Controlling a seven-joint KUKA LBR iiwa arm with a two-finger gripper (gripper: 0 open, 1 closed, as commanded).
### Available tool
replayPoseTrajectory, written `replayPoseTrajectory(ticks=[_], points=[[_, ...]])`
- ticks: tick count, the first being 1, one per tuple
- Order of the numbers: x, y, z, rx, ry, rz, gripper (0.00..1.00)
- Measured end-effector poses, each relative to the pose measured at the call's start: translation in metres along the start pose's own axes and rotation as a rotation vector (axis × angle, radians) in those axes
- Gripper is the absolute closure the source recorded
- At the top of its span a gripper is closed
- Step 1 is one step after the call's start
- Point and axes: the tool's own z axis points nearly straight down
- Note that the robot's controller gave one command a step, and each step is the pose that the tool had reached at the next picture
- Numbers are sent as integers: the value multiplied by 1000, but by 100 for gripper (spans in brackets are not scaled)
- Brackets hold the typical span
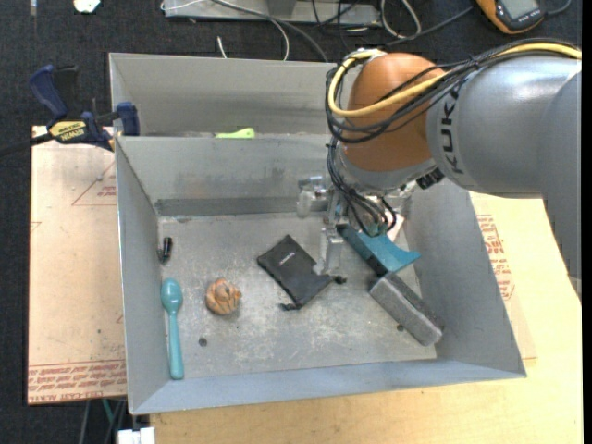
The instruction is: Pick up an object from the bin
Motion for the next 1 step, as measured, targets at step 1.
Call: replayPoseTrajectory(ticks=[1], points=[[-6, -7, -2, 1, -5, -55, 0]])
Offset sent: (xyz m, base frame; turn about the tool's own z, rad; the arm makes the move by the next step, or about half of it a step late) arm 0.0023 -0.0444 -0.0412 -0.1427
